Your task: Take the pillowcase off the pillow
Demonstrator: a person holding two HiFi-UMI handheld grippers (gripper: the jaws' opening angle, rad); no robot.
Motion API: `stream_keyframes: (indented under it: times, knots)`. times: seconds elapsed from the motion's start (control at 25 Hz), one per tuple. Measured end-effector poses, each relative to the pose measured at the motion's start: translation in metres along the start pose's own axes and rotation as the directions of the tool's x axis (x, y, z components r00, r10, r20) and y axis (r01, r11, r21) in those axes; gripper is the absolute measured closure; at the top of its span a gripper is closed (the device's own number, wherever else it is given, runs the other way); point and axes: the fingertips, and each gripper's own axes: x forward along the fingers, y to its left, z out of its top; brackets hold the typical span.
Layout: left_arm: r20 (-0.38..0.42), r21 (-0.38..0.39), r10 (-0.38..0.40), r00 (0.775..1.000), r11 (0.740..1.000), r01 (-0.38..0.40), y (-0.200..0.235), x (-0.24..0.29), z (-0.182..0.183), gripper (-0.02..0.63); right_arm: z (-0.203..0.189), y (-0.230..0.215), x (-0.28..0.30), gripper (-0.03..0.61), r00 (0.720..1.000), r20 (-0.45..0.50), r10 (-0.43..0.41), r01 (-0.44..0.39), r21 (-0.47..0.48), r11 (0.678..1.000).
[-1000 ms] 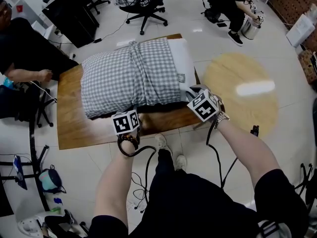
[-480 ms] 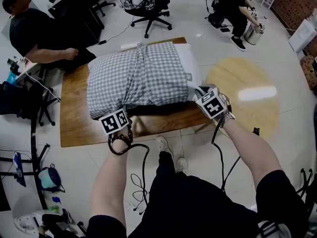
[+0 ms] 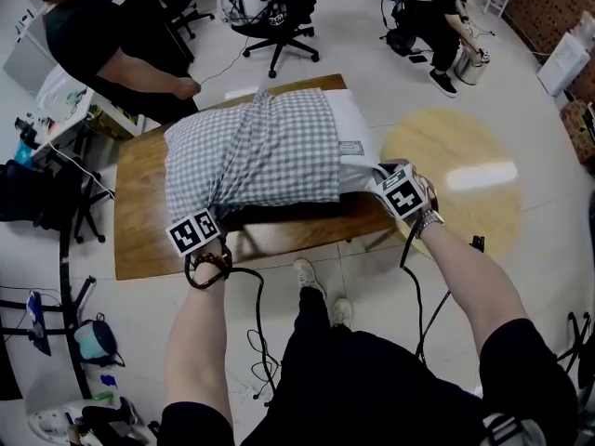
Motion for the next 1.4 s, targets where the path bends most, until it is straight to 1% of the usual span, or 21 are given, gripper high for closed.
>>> stream_keyframes:
  times: [0.08, 0.12, 0.16, 0.2, 0.32, 0.36, 0.48, 0.56, 0.68, 0.8, 0.88, 0.96, 1.04, 1.12, 1.24, 1.32, 1.4]
  knots:
    - [0.015, -0.062, 0.106, 0.994, 0.993, -0.105, 0.039, -0.016, 0.001, 0.614, -0.014, -0.011, 0.0, 0.555, 1.0, -0.008, -0.028, 0.028, 0.041, 0.999]
    - [0.015, -0.082, 0.143, 0.99, 0.987, -0.141, 0.058, -0.025, 0.001, 0.614, -0.022, -0.014, 0.0, 0.555, 0.999, -0.007, -0.031, 0.031, 0.069, 0.997]
    - [0.018, -0.085, 0.163, 0.986, 0.983, -0.161, 0.071, -0.032, 0.0, 0.612, -0.027, -0.014, -0.001, 0.555, 1.0, -0.008, -0.024, 0.024, 0.085, 0.996]
    - [0.025, -0.074, 0.169, 0.985, 0.983, -0.167, 0.076, -0.038, 0.001, 0.612, -0.029, -0.01, -0.002, 0.555, 1.0, -0.013, -0.013, 0.014, 0.081, 0.997]
    - [0.049, -0.021, 0.138, 0.989, 0.99, -0.137, 0.061, -0.041, 0.005, 0.612, -0.029, 0.002, 0.004, 0.544, 1.0, -0.008, 0.014, -0.014, 0.036, 0.999]
    - [0.054, -0.007, 0.123, 0.991, 0.992, -0.123, 0.054, -0.041, 0.005, 0.612, -0.029, 0.005, 0.005, 0.529, 1.0, -0.003, 0.02, -0.02, 0.023, 1.0]
    - [0.073, 0.016, 0.084, 0.994, 0.996, -0.085, 0.042, -0.042, 0.005, 0.611, -0.03, 0.014, 0.001, 0.389, 0.999, 0.002, 0.054, -0.054, 0.016, 0.998]
    - [0.09, 0.031, 0.059, 0.994, 0.998, -0.062, 0.033, -0.043, 0.009, 0.611, -0.029, 0.016, -0.007, 0.347, 0.997, 0.024, 0.073, -0.074, 0.022, 0.997]
    - [0.114, 0.074, 0.014, 0.993, 0.997, -0.023, 0.011, -0.051, 0.022, 0.609, -0.02, 0.017, -0.025, 0.339, 0.994, 0.07, 0.08, -0.082, 0.02, 0.996]
    - [0.125, 0.152, -0.05, 0.991, 0.988, 0.03, -0.023, -0.059, 0.031, 0.606, -0.018, 0.016, -0.041, 0.339, 0.992, 0.096, 0.083, -0.084, 0.007, 0.996]
    - [0.12, 0.205, -0.106, 0.987, 0.976, 0.08, -0.05, -0.064, 0.035, 0.566, -0.019, 0.015, -0.051, 0.339, 0.99, 0.113, 0.082, -0.083, 0.007, 0.997]
    - [0.102, 0.254, -0.17, 0.98, 0.957, 0.139, -0.079, -0.07, 0.038, 0.525, -0.018, 0.014, -0.059, 0.339, 0.988, 0.132, 0.079, -0.082, 0.015, 0.997]
    - [0.072, 0.305, -0.228, 0.971, 0.932, 0.196, -0.106, -0.076, 0.04, 0.499, -0.014, 0.013, -0.067, 0.339, 0.987, 0.143, 0.078, -0.082, 0.025, 0.996]
    - [0.038, 0.346, -0.275, 0.961, 0.906, 0.245, -0.13, -0.082, 0.048, 0.491, -0.004, 0.009, -0.074, 0.339, 0.986, 0.149, 0.071, -0.077, 0.033, 0.997]
    - [-0.008, 0.387, -0.319, 0.948, 0.873, 0.298, -0.156, -0.083, 0.059, 0.482, 0.008, 0.001, -0.079, 0.339, 0.986, 0.154, 0.064, -0.07, 0.034, 0.997]
    - [-0.029, 0.402, -0.336, 0.941, 0.859, 0.319, -0.17, -0.077, 0.066, 0.477, 0.012, -0.008, -0.077, 0.339, 0.986, 0.155, 0.059, -0.065, 0.035, 0.997]
    - [-0.042, 0.413, -0.345, 0.938, 0.849, 0.331, -0.179, -0.072, 0.084, 0.474, 0.027, -0.018, -0.075, 0.339, 0.987, 0.153, 0.056, -0.063, 0.04, 0.997]
